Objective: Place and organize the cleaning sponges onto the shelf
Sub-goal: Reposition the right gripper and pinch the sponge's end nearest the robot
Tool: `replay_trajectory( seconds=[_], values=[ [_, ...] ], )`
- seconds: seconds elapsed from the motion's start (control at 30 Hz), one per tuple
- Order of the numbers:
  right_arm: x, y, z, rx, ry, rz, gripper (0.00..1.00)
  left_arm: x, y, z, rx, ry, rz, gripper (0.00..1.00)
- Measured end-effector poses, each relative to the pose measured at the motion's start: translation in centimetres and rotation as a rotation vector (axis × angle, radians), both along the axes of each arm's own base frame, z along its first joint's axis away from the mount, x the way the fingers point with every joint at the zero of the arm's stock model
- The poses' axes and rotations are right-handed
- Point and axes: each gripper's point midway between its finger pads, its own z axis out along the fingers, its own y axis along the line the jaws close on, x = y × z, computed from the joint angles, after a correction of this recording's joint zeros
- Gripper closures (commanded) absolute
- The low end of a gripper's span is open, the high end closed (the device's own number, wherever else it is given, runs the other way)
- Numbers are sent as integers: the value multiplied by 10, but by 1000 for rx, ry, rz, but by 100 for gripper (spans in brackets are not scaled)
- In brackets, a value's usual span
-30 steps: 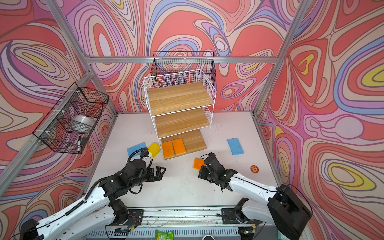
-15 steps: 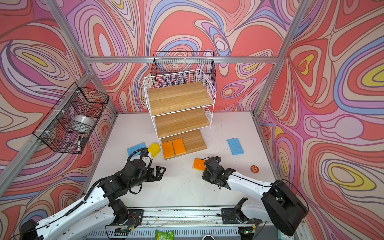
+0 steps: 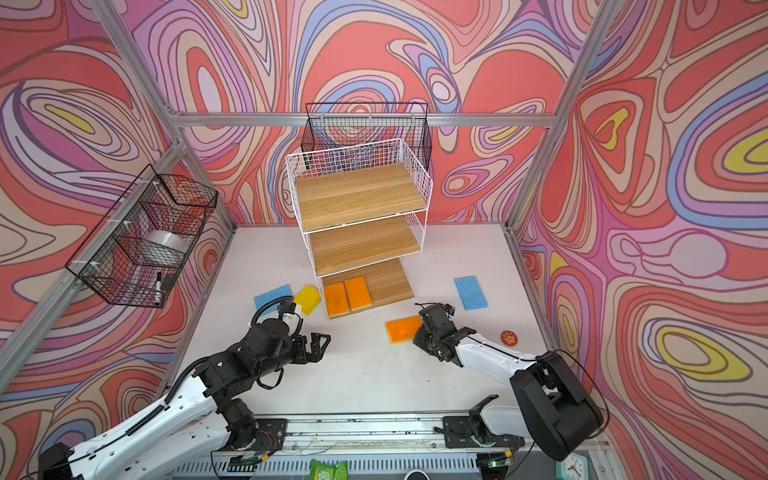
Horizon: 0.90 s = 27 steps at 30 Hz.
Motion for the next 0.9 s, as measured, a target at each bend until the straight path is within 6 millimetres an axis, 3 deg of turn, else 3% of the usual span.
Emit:
replay_trajectory(
  seconds=[0.6, 0.8, 0.9],
  values=[
    [55, -6, 2, 23, -47, 2, 100, -10, 10, -16, 21, 29, 9, 0],
    [62, 4, 3, 44, -50, 73, 100, -11, 11, -16, 21, 31, 12, 0],
    [64, 12, 2, 69, -49, 110, 95, -10, 11, -16, 22, 31, 13, 0]
  ],
)
